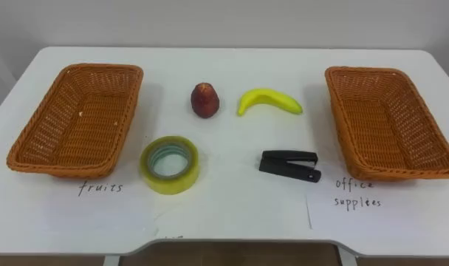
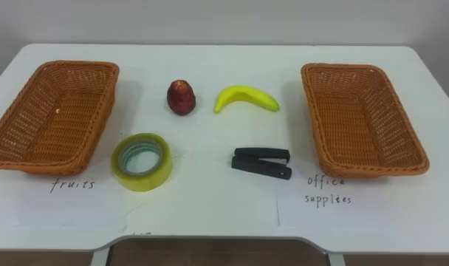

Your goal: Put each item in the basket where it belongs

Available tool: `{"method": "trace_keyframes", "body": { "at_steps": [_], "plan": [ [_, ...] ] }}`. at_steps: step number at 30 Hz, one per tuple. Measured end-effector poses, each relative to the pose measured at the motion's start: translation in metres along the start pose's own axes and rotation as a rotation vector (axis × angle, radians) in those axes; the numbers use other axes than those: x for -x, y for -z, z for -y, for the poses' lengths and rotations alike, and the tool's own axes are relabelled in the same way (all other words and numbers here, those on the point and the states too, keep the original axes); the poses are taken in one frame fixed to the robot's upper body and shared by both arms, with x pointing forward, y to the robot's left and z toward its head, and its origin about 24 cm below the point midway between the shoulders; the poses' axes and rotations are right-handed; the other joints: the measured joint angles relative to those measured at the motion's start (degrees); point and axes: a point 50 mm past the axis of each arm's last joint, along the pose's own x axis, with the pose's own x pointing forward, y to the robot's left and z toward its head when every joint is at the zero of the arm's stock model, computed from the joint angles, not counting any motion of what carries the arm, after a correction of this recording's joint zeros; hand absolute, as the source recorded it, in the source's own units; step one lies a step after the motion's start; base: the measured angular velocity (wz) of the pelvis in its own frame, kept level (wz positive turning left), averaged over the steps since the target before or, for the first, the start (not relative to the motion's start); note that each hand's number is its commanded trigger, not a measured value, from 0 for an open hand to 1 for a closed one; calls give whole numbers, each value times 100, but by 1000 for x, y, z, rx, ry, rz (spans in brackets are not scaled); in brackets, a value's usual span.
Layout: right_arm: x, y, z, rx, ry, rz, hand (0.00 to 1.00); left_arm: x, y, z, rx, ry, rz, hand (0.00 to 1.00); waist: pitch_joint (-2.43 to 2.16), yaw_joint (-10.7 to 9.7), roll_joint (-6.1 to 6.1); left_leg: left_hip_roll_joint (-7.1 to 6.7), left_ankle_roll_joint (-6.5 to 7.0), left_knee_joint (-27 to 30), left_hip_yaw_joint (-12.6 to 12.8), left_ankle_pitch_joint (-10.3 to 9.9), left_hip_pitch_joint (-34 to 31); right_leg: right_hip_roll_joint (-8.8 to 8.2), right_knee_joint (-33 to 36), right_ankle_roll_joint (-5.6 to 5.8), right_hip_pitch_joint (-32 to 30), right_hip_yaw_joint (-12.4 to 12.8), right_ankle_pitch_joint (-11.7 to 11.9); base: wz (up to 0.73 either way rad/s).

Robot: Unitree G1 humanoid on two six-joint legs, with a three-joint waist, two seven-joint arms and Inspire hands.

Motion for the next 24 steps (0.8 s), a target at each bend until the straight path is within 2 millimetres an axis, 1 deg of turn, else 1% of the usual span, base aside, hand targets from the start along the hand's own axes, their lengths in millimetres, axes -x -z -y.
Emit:
{"method": "trace_keyframes", "body": {
  "at_steps": [1,6,7,8,10,11,15,18,19,20,21,22,24],
  "plan": [
    [0,0,0,0,0,0,0,0,0,0,0,0,0,0,9,-1,-28,0,0,-1,0,0,0,0,0,0,-1,0,0,0],
    [0,0,0,0,-1,-1,0,0,0,0,-3,-10,1,0,-2,-2,-21,-1,0,7,-1,0,0,0,0,0,-1,7,0,0],
    [0,1,0,0,-1,-1,0,0,0,0,-6,-16,1,0,2,0,-35,0,0,3,-1,0,-1,2,0,0,-1,15,0,0],
    [0,1,0,-2,0,-1,0,0,0,0,-8,-18,2,0,-9,2,-24,-2,0,-2,-2,0,-2,4,-1,0,-2,46,0,0],
    [0,1,0,-18,2,1,0,0,0,-1,-11,-20,3,0,-14,13,-20,-1,0,-2,-1,0,-1,8,-1,0,-5,90,0,0],
    [0,1,1,-32,5,4,0,0,0,-1,-14,-22,4,0,-14,12,-22,-1,0,-1,-1,0,1,10,-1,0,-6,128,0,0],
    [1,2,1,-62,11,7,0,0,-1,-1,-20,-35,5,0,-11,11,-31,-5,0,3,0,0,6,11,-2,0,-5,140,0,0],
    [2,6,3,-99,27,1,0,0,1,0,-15,-48,1,0,-4,9,-43,-3,0,2,0,0,14,12,-2,0,-2,150,0,0],
    [2,8,4,-126,37,0,0,1,1,0,-13,-53,-1,0,17,4,-96,-5,-1,12,6,0,17,12,-1,0,-4,153,0,0],
    [3,9,6,-145,45,1,0,1,2,0,-13,-54,-2,0,14,6,-85,-5,-1,10,13,0,26,13,-1,0,-3,158,0,-5],
    [4,12,8,-162,59,-4,0,1,3,-1,-12,-57,-6,0,22,5,-95,-5,-1,-6,32,0,57,16,-4,0,-13,159,0,-10],
    [6,17,10,-181,78,-12,0,2,5,-2,-2,-64,-12,0,20,-3,-111,-3,-2,-32,51,-1,92,19,-5,0,-11,174,0,-10],
    [7,19,13,-211,100,-10,0,2,7,-4,3,-73,-17,0,15,-27,-135,-3,-3,-38,57,-2,101,20,-7,1,-11,180,-1,-5]
  ]
}}
